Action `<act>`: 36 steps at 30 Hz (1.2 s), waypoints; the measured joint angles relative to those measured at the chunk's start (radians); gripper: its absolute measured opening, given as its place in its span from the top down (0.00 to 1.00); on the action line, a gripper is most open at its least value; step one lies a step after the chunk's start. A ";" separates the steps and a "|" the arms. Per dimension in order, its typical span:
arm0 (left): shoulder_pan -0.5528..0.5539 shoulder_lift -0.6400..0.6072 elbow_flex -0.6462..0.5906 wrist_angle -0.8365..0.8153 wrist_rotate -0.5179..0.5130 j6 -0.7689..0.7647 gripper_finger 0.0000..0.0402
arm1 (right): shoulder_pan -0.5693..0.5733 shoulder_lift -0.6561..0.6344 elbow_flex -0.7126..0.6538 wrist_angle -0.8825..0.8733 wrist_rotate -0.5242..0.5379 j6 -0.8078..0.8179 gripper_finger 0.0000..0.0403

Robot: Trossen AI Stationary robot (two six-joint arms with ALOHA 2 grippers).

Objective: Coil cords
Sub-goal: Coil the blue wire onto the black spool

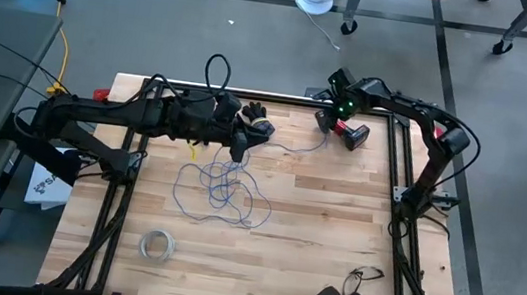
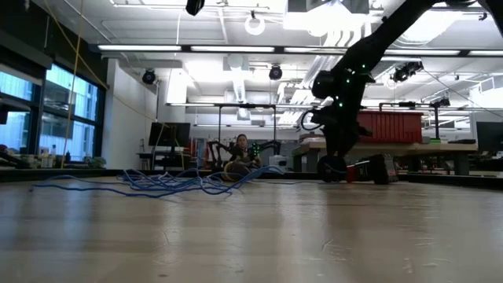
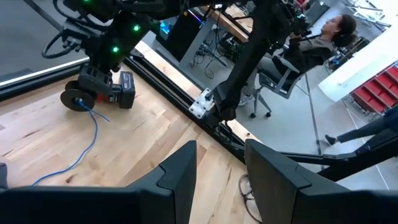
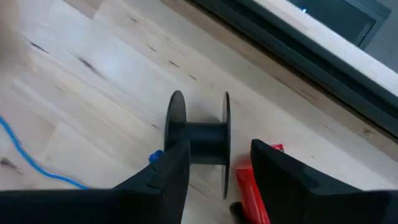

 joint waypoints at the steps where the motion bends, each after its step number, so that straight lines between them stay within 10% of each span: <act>1: 0.000 0.000 0.000 0.001 0.000 0.000 0.67 | 0.000 0.007 0.000 0.001 0.000 0.000 0.61; 9: -0.001 0.000 0.000 0.005 -0.020 0.002 0.67 | 0.003 0.028 0.000 0.008 0.009 -0.003 0.97; 17: 0.031 -0.074 -0.001 0.070 -0.097 0.180 0.67 | 0.055 -0.170 0.009 -0.120 0.019 -0.058 1.00; 25: 0.056 -0.037 0.047 -0.093 0.008 0.585 0.67 | 0.212 -0.546 0.009 -0.113 -0.286 -0.187 1.00; 36: 0.057 0.114 0.154 0.082 0.224 0.764 0.67 | 0.624 -0.706 0.010 0.217 -0.119 0.045 1.00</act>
